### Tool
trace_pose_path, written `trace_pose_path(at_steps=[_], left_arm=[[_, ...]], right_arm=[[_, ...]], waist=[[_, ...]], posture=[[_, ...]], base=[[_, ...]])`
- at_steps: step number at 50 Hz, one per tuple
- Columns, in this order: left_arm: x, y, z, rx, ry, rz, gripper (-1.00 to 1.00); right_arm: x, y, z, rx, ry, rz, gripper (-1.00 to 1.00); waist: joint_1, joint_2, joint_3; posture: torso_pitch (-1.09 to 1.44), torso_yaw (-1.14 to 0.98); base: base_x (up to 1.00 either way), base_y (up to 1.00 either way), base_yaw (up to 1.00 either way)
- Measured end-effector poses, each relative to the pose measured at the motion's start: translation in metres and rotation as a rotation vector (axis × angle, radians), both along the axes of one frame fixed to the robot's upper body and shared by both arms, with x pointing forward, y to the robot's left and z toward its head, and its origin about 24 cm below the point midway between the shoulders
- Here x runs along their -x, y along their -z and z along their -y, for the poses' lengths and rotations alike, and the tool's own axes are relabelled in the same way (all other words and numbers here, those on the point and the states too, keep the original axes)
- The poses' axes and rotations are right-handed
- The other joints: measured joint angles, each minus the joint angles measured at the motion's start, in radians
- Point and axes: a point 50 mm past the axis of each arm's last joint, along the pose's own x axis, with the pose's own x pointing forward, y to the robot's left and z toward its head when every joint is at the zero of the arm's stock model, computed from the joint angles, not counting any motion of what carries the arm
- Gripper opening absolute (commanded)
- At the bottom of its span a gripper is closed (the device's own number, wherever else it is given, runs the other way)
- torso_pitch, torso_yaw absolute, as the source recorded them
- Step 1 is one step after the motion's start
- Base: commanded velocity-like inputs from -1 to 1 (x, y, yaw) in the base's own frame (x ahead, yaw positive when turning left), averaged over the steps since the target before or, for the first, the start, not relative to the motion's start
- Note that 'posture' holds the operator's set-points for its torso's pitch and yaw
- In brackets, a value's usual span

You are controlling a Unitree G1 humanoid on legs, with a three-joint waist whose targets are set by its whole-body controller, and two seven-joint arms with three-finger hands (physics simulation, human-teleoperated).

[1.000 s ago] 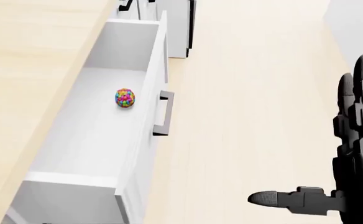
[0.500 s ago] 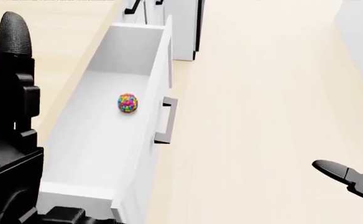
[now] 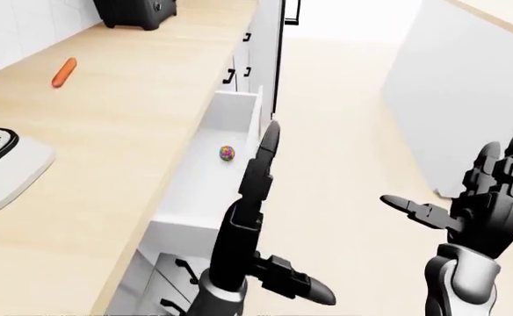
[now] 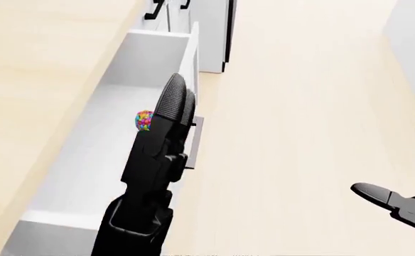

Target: Close the right drawer.

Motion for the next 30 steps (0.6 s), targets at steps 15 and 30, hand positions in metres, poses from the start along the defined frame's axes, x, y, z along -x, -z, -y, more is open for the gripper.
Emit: trace_pose_path(at_steps=[15, 30], left_arm=[[-0.013, 0.045, 0.022, -0.104, 0.055, -0.098, 1.00], [-0.041, 0.109, 0.034, -0.222, 0.070, -0.429, 1.00]], right_arm=[[-0.002, 0.002, -0.001, -0.013, -0.013, -0.001, 1.00], [-0.004, 0.003, -0.003, -0.014, -0.022, -0.008, 1.00]], waist=[[-0.001, -0.004, -0.002], [0.000, -0.008, -0.009]], posture=[[0.00, 0.00], [0.00, 0.00]], base=[[0.00, 0.00, 0.00], [0.00, 0.00, 0.00]])
